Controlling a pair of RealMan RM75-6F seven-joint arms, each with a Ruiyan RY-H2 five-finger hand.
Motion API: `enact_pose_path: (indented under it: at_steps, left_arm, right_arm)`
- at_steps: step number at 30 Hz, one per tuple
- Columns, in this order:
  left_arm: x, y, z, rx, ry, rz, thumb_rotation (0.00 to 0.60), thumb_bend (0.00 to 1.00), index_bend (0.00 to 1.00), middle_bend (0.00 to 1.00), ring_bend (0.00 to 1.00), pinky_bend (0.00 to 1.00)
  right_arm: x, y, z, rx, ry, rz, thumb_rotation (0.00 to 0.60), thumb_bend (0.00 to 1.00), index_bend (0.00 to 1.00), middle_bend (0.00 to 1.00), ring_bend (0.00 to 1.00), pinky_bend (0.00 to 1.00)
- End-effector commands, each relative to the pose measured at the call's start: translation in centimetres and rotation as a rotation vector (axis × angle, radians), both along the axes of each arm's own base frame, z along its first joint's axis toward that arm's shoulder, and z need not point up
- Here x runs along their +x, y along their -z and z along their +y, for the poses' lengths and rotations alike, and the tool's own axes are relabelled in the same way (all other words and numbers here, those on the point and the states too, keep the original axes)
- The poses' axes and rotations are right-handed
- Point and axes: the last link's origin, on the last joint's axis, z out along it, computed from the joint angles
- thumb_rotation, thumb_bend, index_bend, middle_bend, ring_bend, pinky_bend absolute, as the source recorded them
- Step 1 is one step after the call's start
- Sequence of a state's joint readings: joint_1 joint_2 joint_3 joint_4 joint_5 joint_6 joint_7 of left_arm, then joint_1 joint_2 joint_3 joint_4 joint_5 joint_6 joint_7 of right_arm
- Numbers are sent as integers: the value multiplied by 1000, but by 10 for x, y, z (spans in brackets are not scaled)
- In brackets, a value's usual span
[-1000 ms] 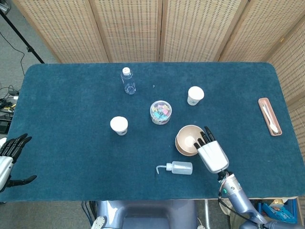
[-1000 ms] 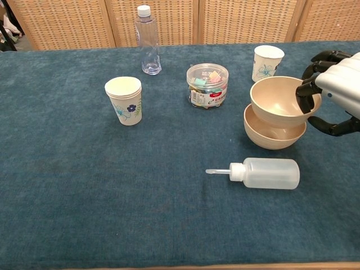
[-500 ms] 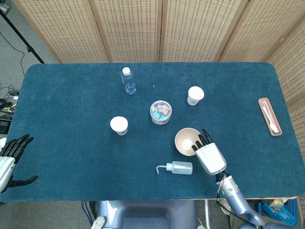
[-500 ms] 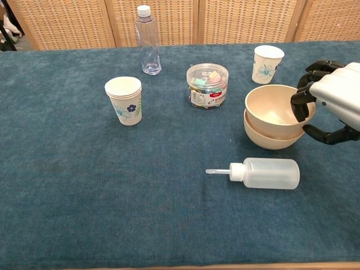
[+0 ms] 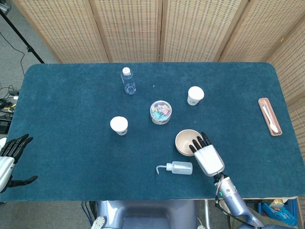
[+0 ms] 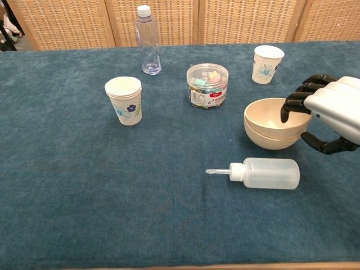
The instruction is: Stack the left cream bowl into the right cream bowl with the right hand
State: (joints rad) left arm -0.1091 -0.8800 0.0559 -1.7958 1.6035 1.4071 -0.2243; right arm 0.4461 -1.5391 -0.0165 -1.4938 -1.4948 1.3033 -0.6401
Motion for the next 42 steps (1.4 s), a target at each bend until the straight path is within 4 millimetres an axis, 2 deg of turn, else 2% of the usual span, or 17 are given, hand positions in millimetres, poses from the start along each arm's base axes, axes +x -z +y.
enact_pose_path:
  at_steps: [1, 11, 14, 16, 18, 29, 42]
  left_arm:
    - [0, 0, 0, 1, 0, 0, 600, 0, 0, 0, 0, 0]
    - [0, -1, 0, 1, 0, -1, 600, 0, 0, 0, 0, 0]
    - [0, -1, -1, 2, 1, -2, 600, 0, 0, 0, 0, 0]
    - [0, -1, -1, 2, 1, -3, 600, 0, 0, 0, 0, 0]
    - [0, -1, -1, 2, 2, -1, 600, 0, 0, 0, 0, 0]
    - [0, 1, 0, -1, 2, 2, 600, 0, 0, 0, 0, 0]
    - [1, 2, 0, -6, 2, 4, 600, 0, 0, 0, 0, 0]
  right_arm:
    - [2, -1, 2, -2, -8, 1, 600, 527, 324, 265, 196, 109]
    - [12, -14, 12, -21, -57, -32, 600, 527, 282, 237, 185, 107]
    - [12, -18, 17, -1, -75, -32, 600, 527, 196, 146, 102, 70]
    - [9, -19, 21, 29, -76, -22, 600, 527, 68, 36, 14, 16]
    - [3, -21, 24, 69, -56, 11, 600, 526, 6, 1, 0, 0]
    - [-12, -27, 28, 108, -62, 140, 600, 527, 0, 0, 0, 0]
    - [-27, -25, 24, 81, -47, 164, 600, 527, 0, 0, 0, 0]
